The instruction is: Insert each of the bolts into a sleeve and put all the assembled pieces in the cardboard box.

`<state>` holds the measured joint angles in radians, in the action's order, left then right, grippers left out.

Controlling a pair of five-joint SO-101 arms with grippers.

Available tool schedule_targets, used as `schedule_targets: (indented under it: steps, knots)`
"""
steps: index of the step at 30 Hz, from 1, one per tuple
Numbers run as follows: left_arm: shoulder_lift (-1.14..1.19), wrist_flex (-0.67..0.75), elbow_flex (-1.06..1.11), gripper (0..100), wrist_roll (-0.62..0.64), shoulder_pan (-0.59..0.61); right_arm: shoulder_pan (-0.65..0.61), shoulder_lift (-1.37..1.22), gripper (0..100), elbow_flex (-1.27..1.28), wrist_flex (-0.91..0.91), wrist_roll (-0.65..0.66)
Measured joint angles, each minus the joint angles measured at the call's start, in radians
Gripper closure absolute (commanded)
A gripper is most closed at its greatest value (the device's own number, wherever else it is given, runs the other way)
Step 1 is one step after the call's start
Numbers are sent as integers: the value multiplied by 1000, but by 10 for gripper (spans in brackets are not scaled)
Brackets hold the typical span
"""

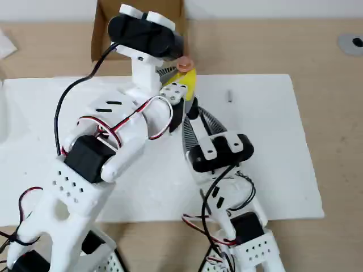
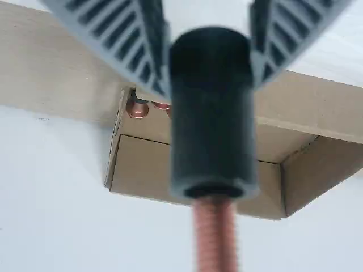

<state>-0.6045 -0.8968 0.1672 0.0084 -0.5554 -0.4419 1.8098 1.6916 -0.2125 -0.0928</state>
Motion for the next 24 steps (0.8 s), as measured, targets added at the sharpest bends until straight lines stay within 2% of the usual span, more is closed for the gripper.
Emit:
schedule_targets:
  steps: [8,24]
  knots:
    - [-3,-86,-52,995,23,0,-3,-2,989,0,-2,0]
    - [-2,-87,-52,994,26,-25,-2,-2,989,0,-2,0]
